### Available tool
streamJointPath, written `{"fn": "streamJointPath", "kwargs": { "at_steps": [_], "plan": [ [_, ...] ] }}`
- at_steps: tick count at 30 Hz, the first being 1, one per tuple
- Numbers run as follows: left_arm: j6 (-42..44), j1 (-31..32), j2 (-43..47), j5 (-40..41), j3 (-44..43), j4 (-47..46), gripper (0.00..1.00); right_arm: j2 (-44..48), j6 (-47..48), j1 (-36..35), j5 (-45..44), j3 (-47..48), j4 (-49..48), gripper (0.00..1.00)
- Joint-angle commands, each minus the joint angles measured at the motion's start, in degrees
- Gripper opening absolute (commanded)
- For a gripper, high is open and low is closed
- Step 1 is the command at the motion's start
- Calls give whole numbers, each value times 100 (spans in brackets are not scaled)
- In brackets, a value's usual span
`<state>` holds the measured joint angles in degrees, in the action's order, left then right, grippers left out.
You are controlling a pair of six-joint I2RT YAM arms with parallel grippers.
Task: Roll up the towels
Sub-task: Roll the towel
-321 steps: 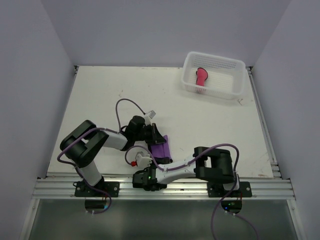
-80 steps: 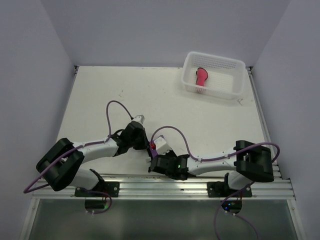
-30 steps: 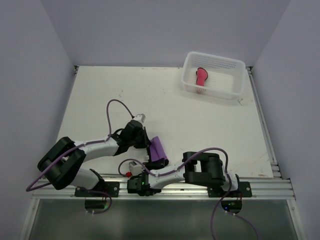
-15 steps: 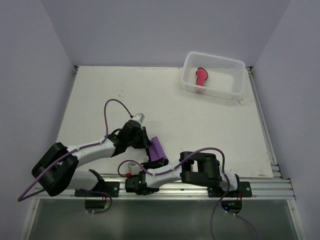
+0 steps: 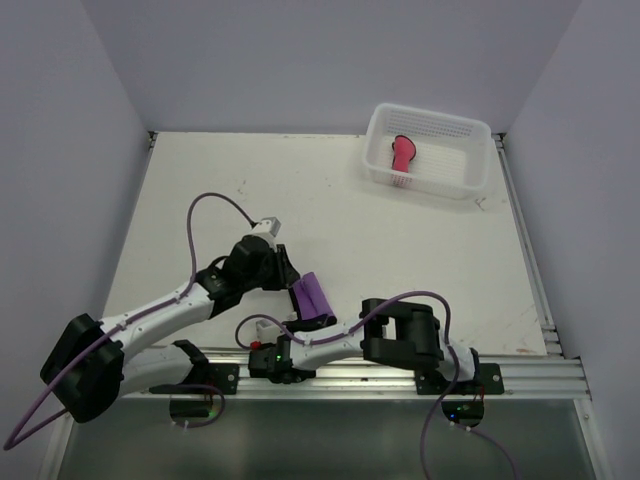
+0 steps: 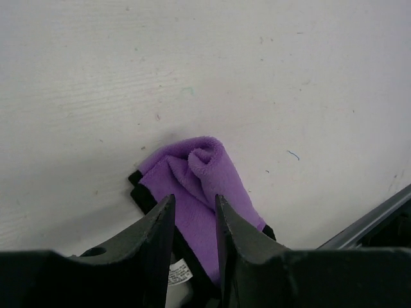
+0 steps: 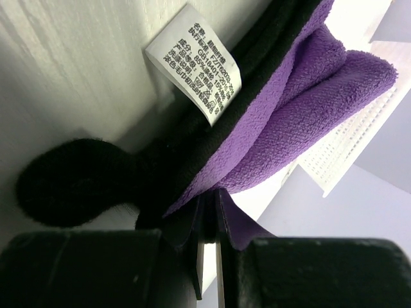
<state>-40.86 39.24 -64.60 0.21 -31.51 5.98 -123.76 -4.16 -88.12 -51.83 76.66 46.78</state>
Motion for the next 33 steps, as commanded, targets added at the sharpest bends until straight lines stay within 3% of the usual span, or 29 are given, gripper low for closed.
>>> {"fn": "streamJointPath", "kwargs": {
  "at_steps": [1,10,22,33],
  "plan": [
    [131,-48,-26,-486,-145,-762,35,-614,-471,190,2309,-178,-1207,0],
    [-238,-48,-562,-1620,224,-2345,34,-684,-471,225,2345,-117,-1145,0],
    [-414,-48,-1538,-1735,821,-3304,30,-684,-463,260,2415,-117,-1145,0],
    [-396,-48,-2030,-1340,980,-3393,26,-87,-760,269,2432,-406,-1452,0]
  ]
}}
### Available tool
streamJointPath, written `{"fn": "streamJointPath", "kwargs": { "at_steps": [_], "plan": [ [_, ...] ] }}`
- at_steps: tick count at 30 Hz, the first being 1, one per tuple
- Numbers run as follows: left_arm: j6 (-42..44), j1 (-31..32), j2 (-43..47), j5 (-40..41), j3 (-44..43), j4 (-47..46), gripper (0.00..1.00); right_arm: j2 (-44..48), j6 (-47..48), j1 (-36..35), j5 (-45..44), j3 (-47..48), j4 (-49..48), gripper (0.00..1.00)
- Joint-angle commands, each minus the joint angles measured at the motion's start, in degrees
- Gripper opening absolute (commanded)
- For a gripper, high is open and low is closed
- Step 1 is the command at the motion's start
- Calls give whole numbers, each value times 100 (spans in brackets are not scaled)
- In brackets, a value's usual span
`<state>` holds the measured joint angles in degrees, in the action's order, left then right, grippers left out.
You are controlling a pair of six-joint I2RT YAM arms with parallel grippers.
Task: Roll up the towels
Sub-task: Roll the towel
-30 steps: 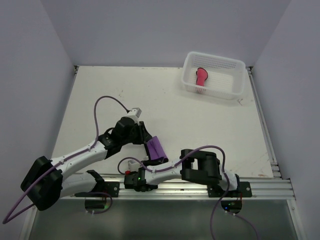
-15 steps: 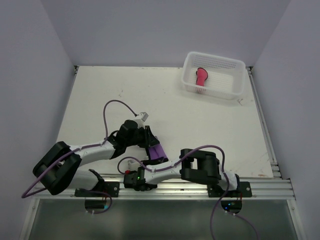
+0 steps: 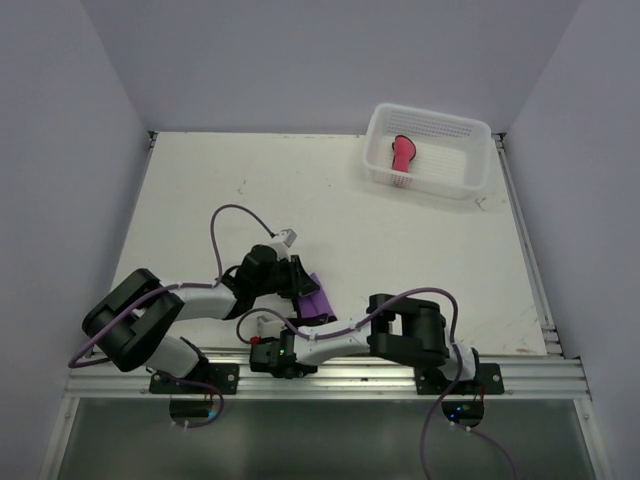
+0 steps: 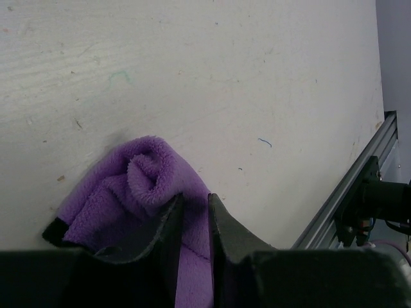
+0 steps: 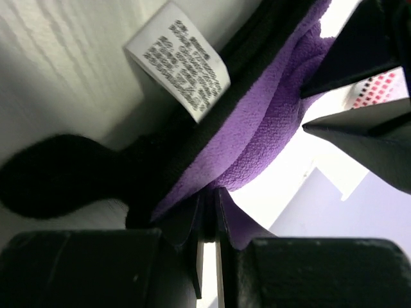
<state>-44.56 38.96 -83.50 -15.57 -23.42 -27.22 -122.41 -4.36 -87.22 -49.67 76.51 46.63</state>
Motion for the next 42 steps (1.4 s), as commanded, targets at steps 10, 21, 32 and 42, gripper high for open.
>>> {"fn": "streamJointPath", "kwargs": {
  "at_steps": [10,21,32,42],
  "plan": [
    [52,-29,-192,599,268,50,25,822,-1435,170,1611,-734,-1736,16],
    [52,-29,-289,801,356,-11,19,1905,-1770,170,1275,-1015,-1710,25],
    [35,-29,-421,784,400,-169,17,2546,-2270,179,1258,-1498,-1666,36],
    [35,-29,-447,793,426,-222,14,4128,-2736,249,1293,-2122,-1964,36]
  ]
}}
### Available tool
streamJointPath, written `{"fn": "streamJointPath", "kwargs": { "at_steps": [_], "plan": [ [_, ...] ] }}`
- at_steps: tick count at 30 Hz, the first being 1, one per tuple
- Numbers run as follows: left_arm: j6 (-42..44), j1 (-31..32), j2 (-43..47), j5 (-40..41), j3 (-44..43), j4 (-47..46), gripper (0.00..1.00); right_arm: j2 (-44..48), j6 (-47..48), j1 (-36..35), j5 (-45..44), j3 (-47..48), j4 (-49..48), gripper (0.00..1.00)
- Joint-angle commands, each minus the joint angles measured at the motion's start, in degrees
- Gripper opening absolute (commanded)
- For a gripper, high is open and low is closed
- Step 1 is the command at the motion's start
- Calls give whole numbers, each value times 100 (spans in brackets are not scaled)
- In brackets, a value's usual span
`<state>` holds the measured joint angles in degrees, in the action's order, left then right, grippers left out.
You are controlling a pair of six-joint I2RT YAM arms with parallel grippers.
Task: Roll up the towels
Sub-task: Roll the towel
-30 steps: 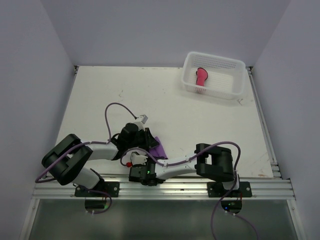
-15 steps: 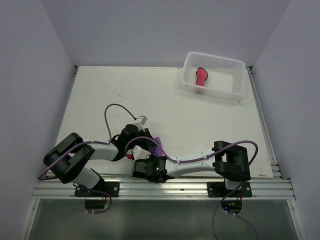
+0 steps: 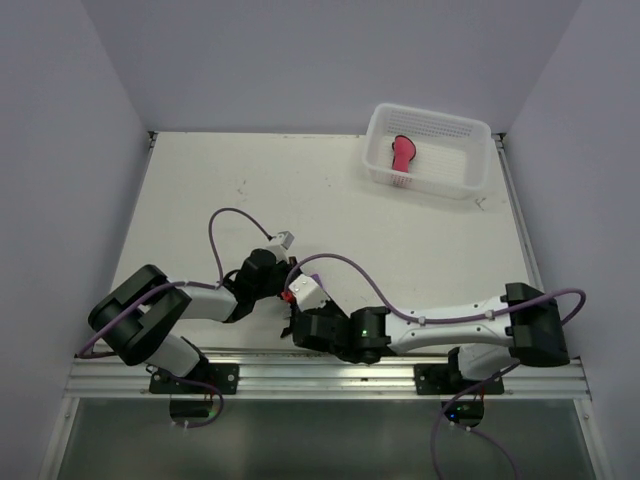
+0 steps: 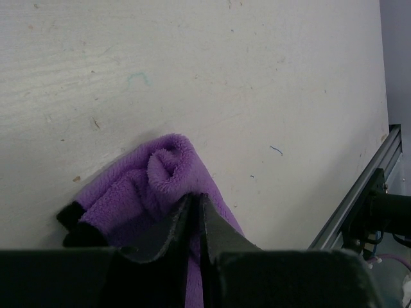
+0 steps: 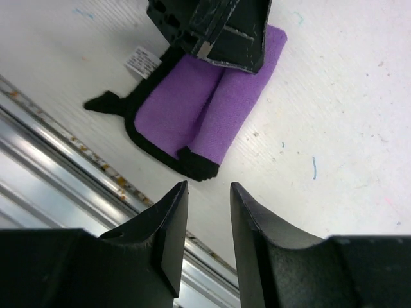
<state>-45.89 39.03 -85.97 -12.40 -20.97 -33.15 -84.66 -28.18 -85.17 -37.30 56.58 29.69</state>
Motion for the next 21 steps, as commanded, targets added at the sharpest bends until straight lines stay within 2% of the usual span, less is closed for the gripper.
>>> {"fn": "streamJointPath", "kwargs": {
  "at_steps": [1,4,5,12,21],
  "plan": [
    [168,-35,-192,458,199,344,13,528,-511,174,230,-242,-367,36],
    [150,-35,-192,449,234,309,13,810,-837,482,661,-498,-743,36],
    [142,-35,-183,449,234,300,13,1020,-1108,605,1045,-777,-902,36],
    [98,-35,-156,449,330,221,12,1768,-2208,1826,2409,-1992,-2221,40],
    [36,-27,-165,441,418,124,11,1585,-2797,2364,3237,-2625,-3250,44]
  ]
}}
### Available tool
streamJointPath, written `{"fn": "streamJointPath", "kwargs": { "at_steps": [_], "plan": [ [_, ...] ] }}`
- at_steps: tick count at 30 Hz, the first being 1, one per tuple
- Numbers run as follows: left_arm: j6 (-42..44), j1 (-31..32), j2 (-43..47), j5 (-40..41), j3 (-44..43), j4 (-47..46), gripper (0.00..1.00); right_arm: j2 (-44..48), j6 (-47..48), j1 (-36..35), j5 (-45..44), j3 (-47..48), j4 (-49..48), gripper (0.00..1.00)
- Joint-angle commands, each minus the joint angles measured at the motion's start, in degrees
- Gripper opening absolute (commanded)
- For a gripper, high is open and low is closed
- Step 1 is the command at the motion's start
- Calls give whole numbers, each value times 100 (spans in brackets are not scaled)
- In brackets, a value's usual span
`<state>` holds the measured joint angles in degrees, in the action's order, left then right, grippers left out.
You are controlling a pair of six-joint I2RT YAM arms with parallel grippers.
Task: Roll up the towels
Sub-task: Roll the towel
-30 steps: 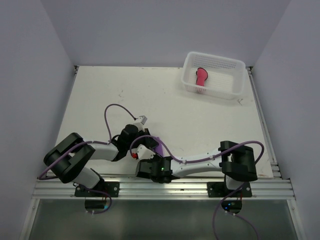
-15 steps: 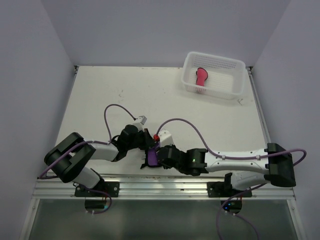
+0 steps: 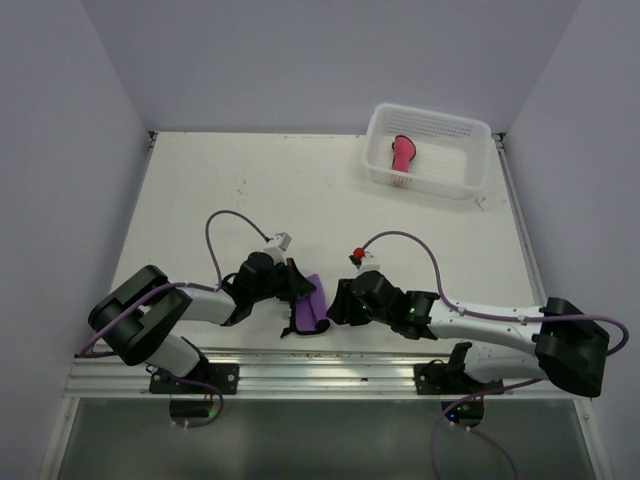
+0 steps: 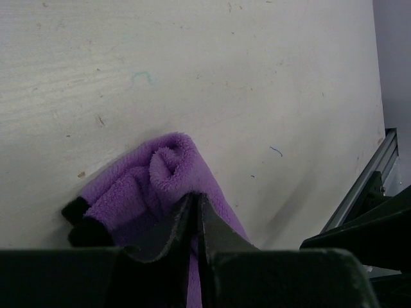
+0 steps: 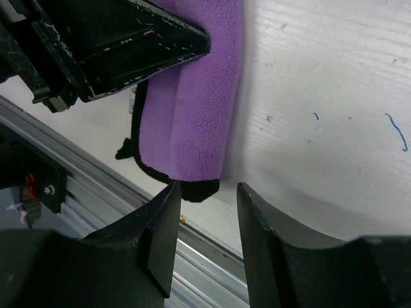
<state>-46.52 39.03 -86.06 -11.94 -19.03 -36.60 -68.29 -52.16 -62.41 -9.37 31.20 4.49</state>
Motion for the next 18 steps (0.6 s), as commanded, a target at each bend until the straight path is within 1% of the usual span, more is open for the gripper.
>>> {"fn": "streamJointPath", "kwargs": {
  "at_steps": [1,11,18],
  "plan": [
    [100,-35,-157,395,233,461,11,-157,-435,124,470,-114,-844,45],
    [126,-35,-121,421,259,505,11,-685,-426,229,673,-44,-1152,46],
    [117,-35,-113,430,294,496,11,-861,-488,238,682,-158,-1293,46]
  ]
}}
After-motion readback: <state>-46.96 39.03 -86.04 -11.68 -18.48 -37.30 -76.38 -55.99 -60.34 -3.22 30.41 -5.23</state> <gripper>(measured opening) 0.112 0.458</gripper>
